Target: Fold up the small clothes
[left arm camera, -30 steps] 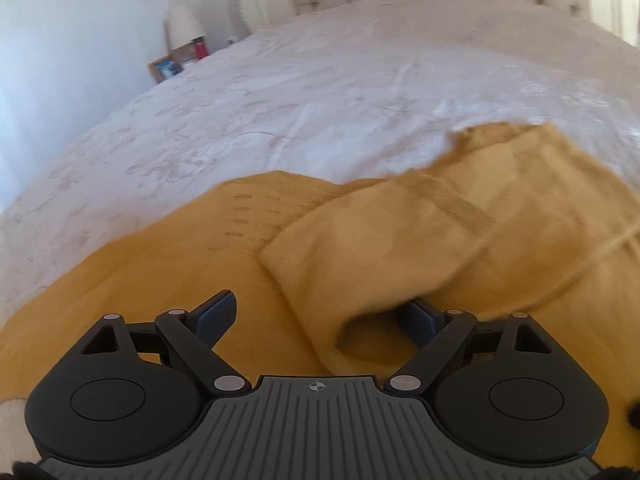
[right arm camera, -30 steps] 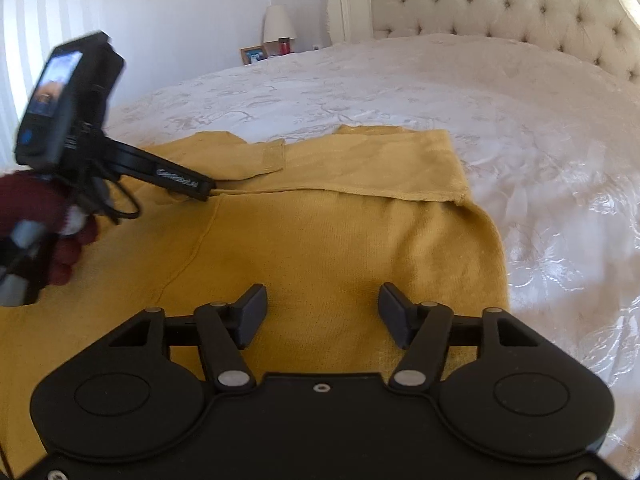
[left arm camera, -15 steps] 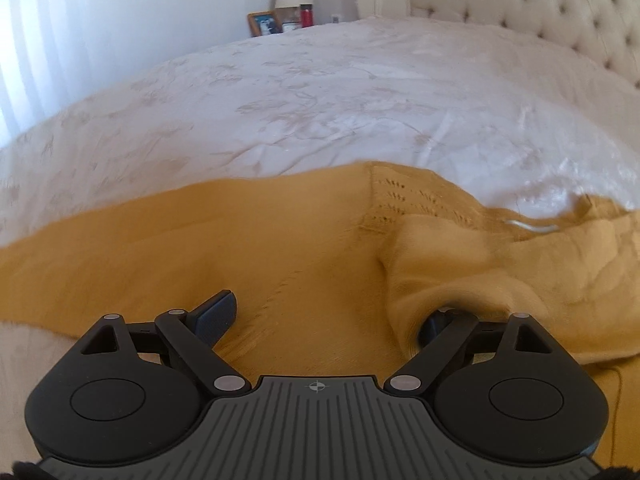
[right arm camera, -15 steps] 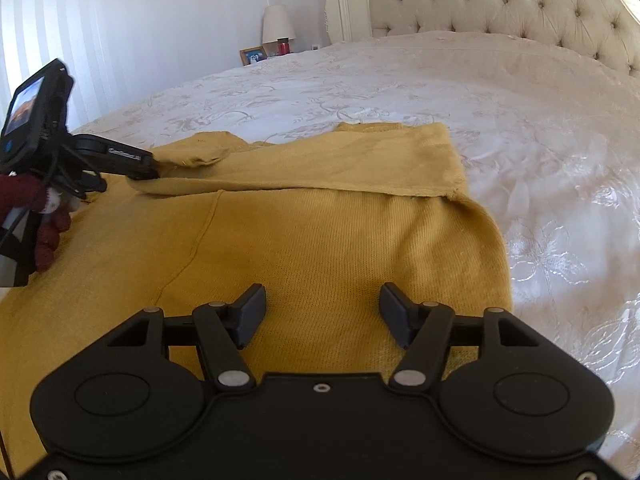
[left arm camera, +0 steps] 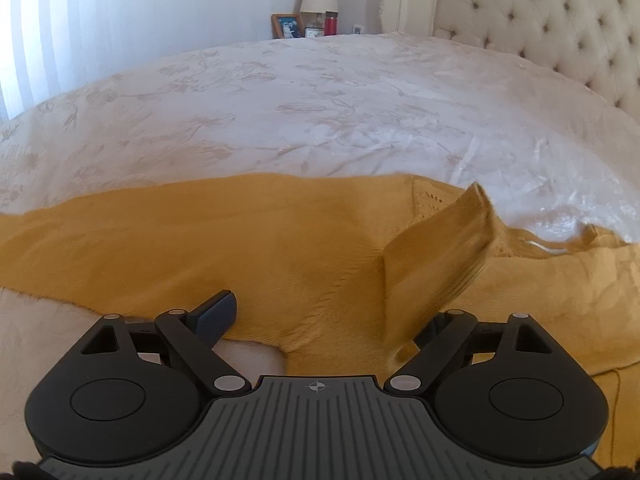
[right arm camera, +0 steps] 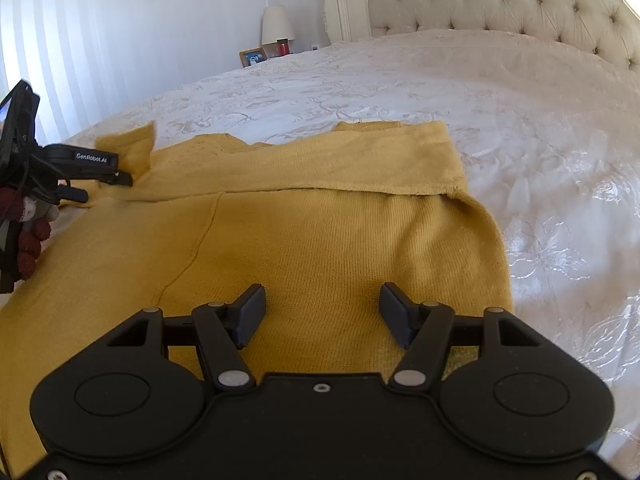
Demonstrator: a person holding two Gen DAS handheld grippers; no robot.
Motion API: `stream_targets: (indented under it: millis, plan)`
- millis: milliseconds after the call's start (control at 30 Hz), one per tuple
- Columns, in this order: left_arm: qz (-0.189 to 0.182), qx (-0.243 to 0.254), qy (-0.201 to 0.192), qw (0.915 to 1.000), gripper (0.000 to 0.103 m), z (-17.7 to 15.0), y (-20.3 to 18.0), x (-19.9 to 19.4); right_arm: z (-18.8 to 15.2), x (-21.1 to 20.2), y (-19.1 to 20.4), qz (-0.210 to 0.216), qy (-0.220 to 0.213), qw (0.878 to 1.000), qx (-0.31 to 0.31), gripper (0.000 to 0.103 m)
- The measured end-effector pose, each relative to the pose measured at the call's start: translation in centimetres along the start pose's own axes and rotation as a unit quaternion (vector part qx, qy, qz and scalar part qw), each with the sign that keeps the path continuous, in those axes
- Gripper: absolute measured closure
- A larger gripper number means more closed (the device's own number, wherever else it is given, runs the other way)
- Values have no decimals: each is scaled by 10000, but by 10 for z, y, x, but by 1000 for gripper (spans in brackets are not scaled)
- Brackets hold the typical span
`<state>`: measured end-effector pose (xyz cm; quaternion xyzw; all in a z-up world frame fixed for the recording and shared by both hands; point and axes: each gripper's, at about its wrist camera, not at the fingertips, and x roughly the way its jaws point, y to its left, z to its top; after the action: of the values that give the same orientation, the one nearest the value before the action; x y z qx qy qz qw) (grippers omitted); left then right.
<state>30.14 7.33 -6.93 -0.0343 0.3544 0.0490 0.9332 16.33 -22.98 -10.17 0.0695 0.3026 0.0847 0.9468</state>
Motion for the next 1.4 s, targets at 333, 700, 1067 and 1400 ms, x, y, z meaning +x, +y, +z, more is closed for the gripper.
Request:
stream_targets:
  millis: [333,700,1067,1400]
  plan:
    - [-1096,-184,-78,9938,16,-3,18,3,48,-6,-33,-167,-143,9994,249,37]
    - [-1357,202,108,9905,34,0,17,15,120,90,-104,-508,184,9961,702,44]
    - [-1723,242,1,9848,34,2,11,17,130,117,-114,-927,480,9936,433,95]
    - [-1660,415,-13,9852,34,-5,-1,22,114,83,-172,-942,296,9856,1370,86]
